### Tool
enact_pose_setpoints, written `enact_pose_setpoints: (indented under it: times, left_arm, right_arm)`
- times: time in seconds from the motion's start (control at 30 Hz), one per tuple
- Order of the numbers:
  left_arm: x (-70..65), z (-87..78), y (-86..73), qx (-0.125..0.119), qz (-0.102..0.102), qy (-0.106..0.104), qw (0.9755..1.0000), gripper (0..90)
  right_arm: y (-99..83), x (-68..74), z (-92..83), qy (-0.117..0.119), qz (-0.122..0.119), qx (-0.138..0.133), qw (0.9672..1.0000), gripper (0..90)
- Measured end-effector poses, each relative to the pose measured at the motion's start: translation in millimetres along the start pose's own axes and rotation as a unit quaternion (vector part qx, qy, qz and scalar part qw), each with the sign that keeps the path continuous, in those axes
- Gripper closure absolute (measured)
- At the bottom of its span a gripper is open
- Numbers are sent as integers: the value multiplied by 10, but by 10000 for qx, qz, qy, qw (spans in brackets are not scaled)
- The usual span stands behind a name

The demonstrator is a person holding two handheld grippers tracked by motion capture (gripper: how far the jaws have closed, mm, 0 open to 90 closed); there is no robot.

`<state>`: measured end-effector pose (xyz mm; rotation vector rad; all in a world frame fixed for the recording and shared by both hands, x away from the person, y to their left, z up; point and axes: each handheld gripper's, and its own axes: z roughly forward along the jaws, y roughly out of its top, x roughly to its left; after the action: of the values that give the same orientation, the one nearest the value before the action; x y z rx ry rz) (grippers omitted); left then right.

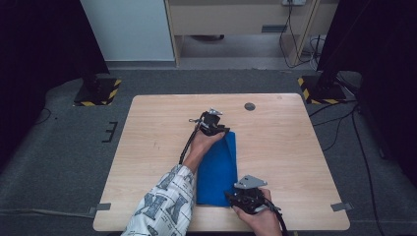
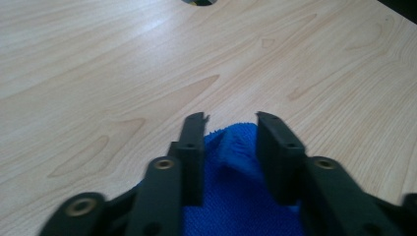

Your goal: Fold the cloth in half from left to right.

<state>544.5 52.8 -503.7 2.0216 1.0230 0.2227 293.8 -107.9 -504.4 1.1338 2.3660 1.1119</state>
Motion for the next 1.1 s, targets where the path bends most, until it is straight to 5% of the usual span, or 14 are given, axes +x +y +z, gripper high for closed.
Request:
enact_pose_setpoints:
  times: [0.2,0.47,0.7,0.8,1.1]
  left_arm:
    - [-33,-61,43,-299,89,-26,9995,407]
    - [-19,-224,55,-228,242,-186,9993,270]
    - [2,-377,16,-224,225,-161,9994,156]
    - [-9,-432,-22,-120,376,-60,9992,110]
    - [-10,-609,-139,-41,548,-50,9985,80]
  right_arm:
    - [8,-40,-12,-233,-94,-19,9997,340]
    - [65,-172,16,-197,-7,-18,9998,190]
    - [172,-334,71,-123,95,-171,9997,125]
    - [214,-394,112,-66,154,-224,9996,100]
    - [366,-603,258,69,-74,-165,9998,80]
